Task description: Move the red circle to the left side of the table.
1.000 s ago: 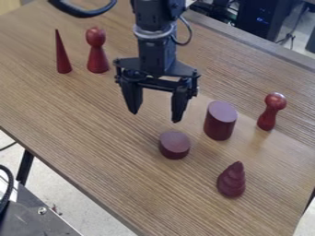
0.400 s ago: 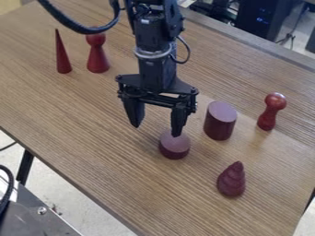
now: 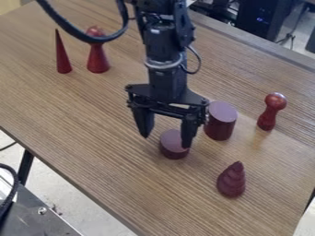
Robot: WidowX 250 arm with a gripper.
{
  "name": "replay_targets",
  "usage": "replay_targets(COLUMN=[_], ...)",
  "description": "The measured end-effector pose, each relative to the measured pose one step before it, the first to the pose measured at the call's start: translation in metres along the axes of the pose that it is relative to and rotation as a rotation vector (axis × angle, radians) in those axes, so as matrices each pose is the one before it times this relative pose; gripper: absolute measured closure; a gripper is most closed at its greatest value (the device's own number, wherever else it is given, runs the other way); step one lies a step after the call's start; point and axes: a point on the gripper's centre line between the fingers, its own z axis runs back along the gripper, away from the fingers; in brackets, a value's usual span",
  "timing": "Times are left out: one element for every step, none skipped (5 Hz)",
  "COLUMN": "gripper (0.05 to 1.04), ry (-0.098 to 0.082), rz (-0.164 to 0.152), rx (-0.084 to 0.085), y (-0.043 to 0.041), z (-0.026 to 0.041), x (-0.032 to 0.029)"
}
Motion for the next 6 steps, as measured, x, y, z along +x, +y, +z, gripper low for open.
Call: replay_targets(gripper=[0.083,0.083,0.083,0.12,0.332,0.336], ry=[0.0162,-0.0164,-0.0021,-0.0202,0.0009,-0.0023], rz=[-0.0183,0.0163,0.036,0.0169,0.0166,0.0272], rx=[-0.0015,0.0049,0.023,0.0086,-0.0089,0.0186], y=[-0.00568,0.00189,0.00436,0.00174,-0.00033,0.00514], z=[-0.00754,-0.00925,-0.00921,0.00009,-0.0006,0.00241], x=[-0.00147,0.00171,0.00353,0.0033,0.0004,-0.00615])
